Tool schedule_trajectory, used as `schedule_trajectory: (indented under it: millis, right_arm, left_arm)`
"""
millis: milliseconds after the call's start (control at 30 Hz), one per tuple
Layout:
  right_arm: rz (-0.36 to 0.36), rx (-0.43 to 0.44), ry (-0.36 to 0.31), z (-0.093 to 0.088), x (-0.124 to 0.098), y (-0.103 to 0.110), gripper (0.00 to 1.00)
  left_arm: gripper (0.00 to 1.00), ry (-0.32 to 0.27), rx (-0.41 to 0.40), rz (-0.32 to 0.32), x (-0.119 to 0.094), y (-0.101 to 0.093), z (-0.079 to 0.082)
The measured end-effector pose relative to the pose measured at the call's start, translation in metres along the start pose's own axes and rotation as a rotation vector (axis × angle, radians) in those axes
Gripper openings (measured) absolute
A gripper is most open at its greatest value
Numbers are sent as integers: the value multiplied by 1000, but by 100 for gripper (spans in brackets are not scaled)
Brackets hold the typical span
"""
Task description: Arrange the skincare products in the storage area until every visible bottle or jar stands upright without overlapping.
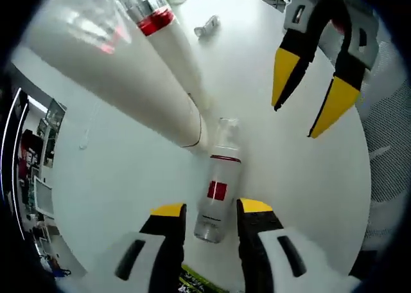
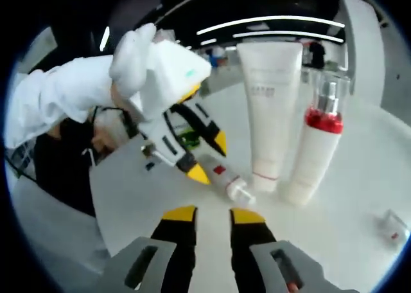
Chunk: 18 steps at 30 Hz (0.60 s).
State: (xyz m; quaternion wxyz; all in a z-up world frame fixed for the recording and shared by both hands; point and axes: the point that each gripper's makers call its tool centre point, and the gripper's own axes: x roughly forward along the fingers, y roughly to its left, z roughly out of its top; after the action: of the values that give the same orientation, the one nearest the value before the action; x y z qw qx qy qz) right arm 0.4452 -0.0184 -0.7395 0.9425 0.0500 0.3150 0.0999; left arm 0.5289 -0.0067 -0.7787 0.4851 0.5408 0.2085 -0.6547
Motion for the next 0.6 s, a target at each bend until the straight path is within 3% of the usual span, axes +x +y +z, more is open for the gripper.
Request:
schedule_trajectory:
  millis: [167, 433, 500, 600]
  right_arm:
    - [-8, -7, 0, 2, -2, -4, 23]
    - [-20, -19, 6, 2, -3, -6, 42]
    - [-30, -44, 9, 3, -3, -7, 50]
    - [-50, -78, 11, 4, -8, -10, 56]
  left_arm:
    - [32, 9, 6, -28, 5, -3, 1]
    - [28, 13, 17, -53, 6, -5, 2]
    - [27, 15, 23, -58, 6, -6, 2]
    - [39, 9, -23, -29, 2, -4, 2]
